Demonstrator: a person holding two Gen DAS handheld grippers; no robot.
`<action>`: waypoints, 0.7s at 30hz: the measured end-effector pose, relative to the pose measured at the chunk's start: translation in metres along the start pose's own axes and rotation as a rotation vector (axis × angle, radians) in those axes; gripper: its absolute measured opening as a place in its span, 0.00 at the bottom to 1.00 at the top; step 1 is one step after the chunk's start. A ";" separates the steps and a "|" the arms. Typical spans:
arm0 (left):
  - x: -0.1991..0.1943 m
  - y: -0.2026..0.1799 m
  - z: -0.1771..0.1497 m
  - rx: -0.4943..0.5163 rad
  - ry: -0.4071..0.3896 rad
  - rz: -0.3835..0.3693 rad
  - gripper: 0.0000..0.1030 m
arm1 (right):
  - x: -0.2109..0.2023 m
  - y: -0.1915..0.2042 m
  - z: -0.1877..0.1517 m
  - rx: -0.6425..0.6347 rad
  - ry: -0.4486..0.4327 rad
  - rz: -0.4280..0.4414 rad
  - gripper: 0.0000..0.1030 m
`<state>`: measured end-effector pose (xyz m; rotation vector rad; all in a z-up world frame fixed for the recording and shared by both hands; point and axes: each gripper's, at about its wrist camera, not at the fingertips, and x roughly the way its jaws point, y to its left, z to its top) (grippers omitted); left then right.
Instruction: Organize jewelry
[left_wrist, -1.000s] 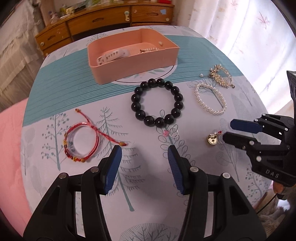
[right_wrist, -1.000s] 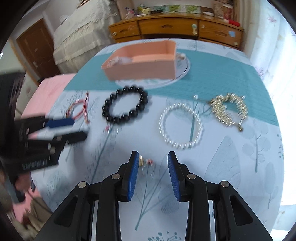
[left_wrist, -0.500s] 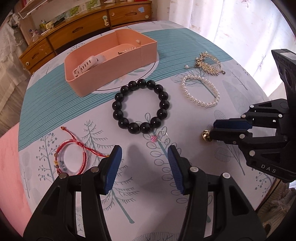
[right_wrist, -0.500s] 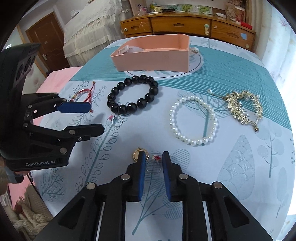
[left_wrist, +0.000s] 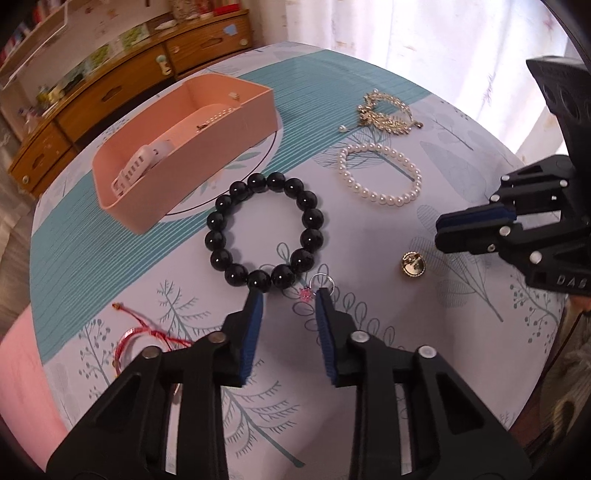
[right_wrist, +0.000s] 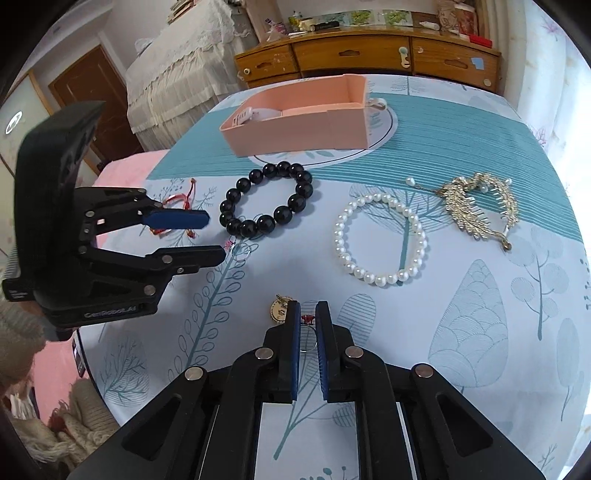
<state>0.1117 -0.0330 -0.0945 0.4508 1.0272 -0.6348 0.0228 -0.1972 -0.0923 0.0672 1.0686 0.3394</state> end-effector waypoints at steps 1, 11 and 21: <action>0.001 0.001 0.001 0.013 0.002 -0.011 0.22 | -0.001 -0.001 -0.001 0.007 -0.002 0.003 0.08; 0.007 -0.002 0.003 0.176 -0.003 -0.056 0.22 | -0.003 -0.010 -0.006 0.045 0.007 0.016 0.08; 0.009 -0.015 0.000 0.286 -0.028 -0.042 0.09 | -0.002 -0.009 -0.006 0.047 0.009 0.021 0.08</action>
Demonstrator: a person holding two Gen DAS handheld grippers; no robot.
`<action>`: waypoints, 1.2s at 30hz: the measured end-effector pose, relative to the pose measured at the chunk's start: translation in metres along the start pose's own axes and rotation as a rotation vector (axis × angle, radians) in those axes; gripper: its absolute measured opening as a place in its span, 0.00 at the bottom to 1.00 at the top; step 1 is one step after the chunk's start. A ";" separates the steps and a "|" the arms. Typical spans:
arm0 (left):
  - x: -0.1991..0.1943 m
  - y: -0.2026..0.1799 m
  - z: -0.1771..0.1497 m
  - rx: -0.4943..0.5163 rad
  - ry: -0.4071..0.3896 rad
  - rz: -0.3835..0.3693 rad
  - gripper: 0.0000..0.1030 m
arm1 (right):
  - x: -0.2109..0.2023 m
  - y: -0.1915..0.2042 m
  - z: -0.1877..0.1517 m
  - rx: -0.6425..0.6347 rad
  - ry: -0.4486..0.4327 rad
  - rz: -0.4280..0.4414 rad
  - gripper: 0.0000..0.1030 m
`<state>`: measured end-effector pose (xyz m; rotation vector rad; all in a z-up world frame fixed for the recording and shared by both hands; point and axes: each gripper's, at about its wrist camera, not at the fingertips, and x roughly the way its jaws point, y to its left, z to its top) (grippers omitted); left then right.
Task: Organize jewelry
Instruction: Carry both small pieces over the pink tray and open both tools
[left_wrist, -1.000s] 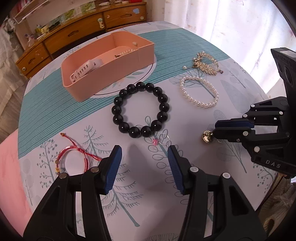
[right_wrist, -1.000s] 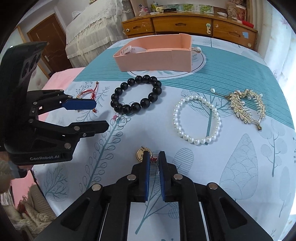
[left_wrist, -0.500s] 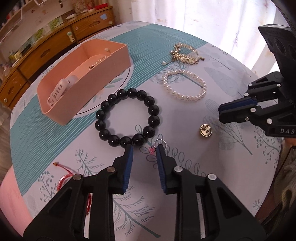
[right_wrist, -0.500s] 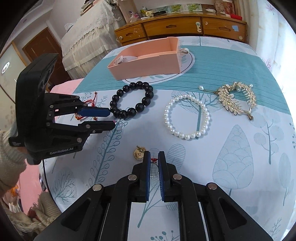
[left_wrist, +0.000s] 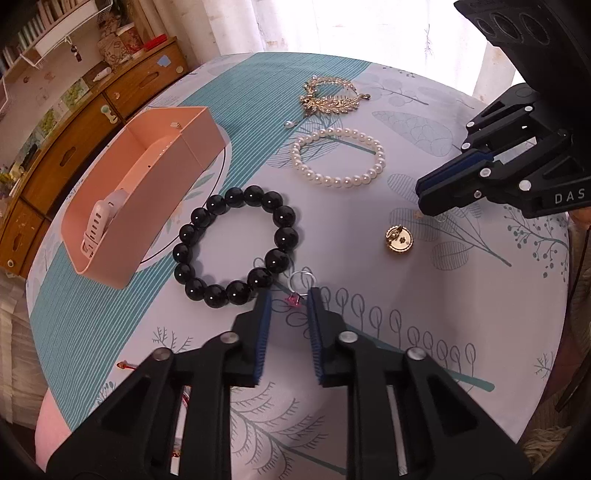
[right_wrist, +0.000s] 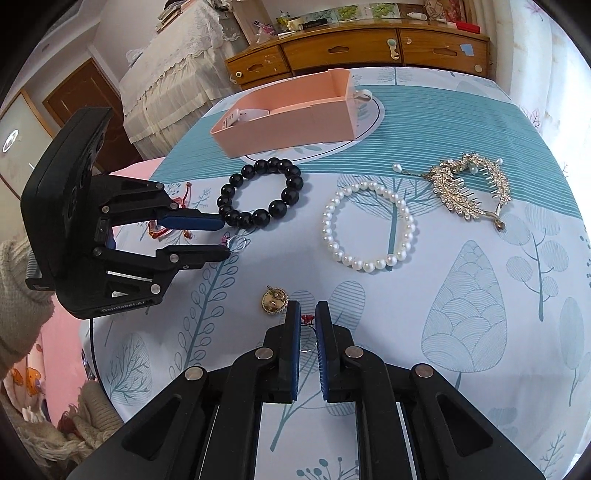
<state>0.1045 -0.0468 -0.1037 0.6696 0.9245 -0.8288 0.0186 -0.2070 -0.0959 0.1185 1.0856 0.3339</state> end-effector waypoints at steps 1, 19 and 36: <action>0.001 -0.002 0.000 0.009 -0.002 0.006 0.08 | 0.000 0.001 0.000 0.000 0.000 -0.001 0.08; -0.066 0.042 0.033 -0.157 -0.139 0.102 0.08 | -0.032 0.014 0.053 -0.043 -0.099 0.022 0.08; -0.068 0.196 0.081 -0.657 -0.050 0.185 0.08 | -0.028 -0.002 0.264 0.164 -0.194 0.139 0.08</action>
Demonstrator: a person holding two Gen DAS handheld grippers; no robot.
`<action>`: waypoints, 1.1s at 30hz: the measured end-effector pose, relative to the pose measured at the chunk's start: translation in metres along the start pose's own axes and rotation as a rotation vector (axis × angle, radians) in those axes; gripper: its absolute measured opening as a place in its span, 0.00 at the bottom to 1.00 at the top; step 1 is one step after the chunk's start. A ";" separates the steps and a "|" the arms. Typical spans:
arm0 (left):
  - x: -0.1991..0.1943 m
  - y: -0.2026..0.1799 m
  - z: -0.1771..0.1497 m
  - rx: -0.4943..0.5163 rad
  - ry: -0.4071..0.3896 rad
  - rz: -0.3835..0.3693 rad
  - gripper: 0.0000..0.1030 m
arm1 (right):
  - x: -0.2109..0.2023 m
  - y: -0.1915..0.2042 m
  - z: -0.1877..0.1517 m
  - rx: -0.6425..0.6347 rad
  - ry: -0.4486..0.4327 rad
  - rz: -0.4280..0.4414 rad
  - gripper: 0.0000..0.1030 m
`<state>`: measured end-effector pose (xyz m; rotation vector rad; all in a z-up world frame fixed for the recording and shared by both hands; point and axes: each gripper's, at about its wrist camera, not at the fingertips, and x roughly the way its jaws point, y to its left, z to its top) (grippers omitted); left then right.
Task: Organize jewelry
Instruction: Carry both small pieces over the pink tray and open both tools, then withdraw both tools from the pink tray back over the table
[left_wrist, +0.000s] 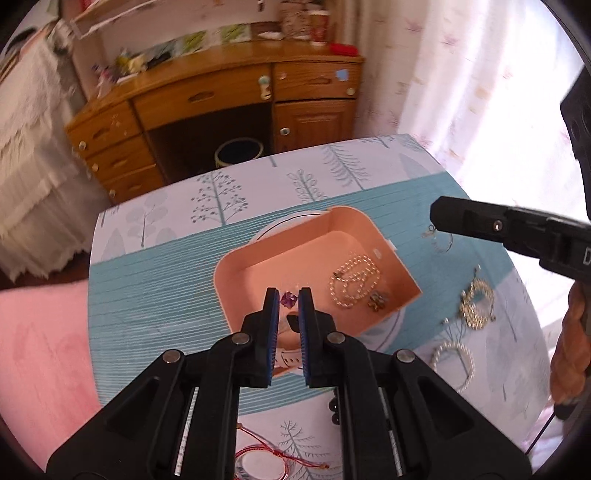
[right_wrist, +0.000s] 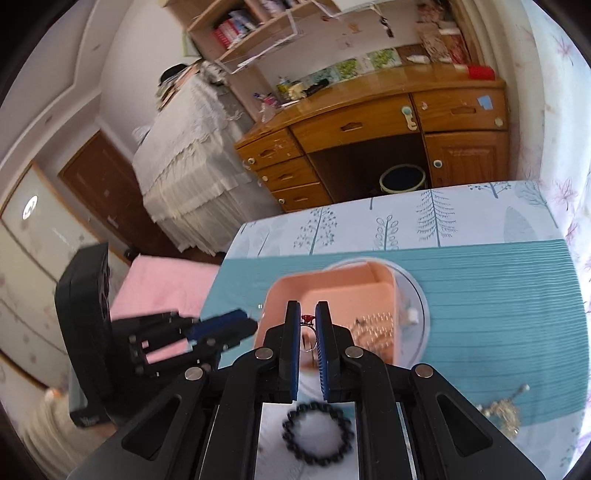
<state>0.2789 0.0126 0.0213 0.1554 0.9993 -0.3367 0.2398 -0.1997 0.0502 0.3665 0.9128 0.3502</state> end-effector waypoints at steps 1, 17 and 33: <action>0.004 0.003 0.001 -0.015 0.010 -0.002 0.08 | 0.006 -0.002 0.006 0.020 0.011 -0.005 0.08; 0.001 0.023 -0.036 -0.102 0.064 -0.017 0.09 | 0.014 -0.002 -0.032 -0.034 0.050 -0.068 0.15; -0.052 0.042 -0.151 -0.192 0.080 -0.040 0.30 | -0.030 -0.002 -0.165 -0.096 0.122 -0.107 0.15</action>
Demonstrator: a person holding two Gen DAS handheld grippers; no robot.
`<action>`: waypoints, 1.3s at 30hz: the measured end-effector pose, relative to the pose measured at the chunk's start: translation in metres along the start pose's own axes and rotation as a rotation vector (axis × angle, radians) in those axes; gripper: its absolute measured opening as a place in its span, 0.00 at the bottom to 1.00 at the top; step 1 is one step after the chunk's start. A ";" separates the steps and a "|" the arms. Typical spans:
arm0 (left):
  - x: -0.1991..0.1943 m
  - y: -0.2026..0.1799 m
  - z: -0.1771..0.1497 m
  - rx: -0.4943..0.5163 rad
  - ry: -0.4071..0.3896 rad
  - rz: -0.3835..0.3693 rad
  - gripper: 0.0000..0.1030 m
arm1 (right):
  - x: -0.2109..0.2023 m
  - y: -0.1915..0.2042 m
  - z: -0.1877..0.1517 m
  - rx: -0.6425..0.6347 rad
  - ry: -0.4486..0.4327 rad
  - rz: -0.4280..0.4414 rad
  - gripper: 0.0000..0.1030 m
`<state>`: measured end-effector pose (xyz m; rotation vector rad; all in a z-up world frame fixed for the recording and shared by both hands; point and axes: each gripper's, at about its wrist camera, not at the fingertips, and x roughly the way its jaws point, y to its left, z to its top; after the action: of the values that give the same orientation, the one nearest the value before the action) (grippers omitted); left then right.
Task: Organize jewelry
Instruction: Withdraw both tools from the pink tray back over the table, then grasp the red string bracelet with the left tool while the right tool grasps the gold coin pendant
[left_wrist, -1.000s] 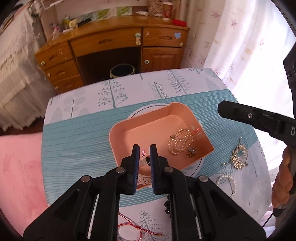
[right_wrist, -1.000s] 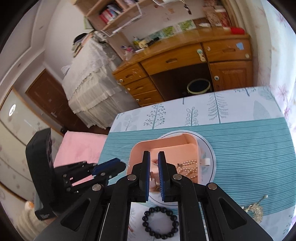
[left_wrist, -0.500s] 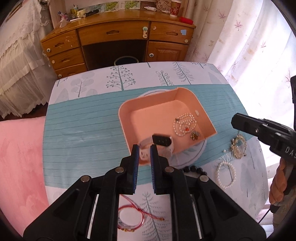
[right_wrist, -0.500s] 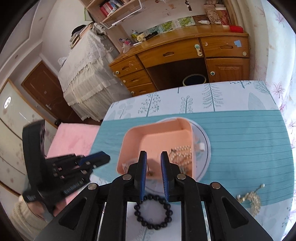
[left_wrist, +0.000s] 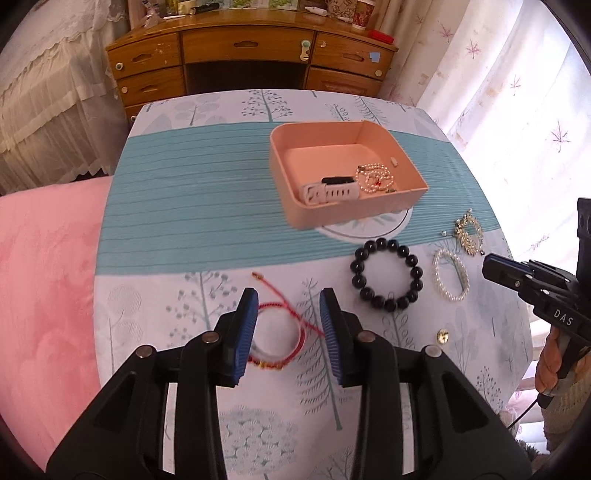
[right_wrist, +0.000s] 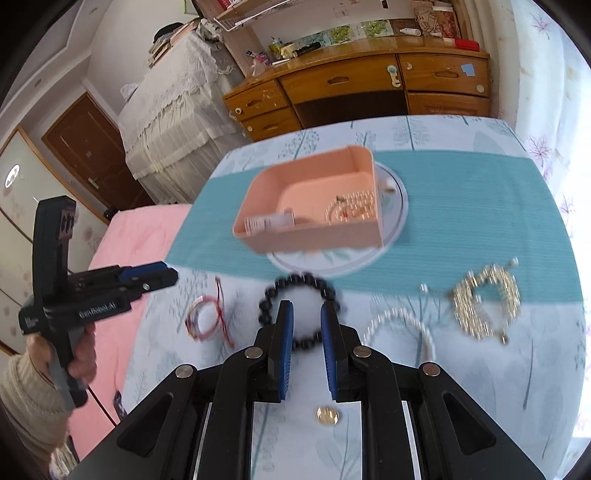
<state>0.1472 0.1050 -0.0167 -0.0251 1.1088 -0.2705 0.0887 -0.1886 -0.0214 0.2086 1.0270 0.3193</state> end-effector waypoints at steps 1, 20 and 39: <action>-0.002 0.004 -0.004 -0.011 -0.001 -0.004 0.30 | -0.002 0.000 -0.007 -0.004 0.000 -0.007 0.15; 0.039 0.054 -0.069 -0.311 0.078 0.029 0.32 | 0.024 0.020 -0.099 -0.185 0.048 -0.170 0.43; 0.067 0.038 -0.056 -0.243 0.082 0.143 0.44 | 0.054 0.032 -0.107 -0.287 0.053 -0.208 0.17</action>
<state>0.1330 0.1328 -0.1065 -0.1514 1.2140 -0.0072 0.0173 -0.1367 -0.1083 -0.1656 1.0329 0.2804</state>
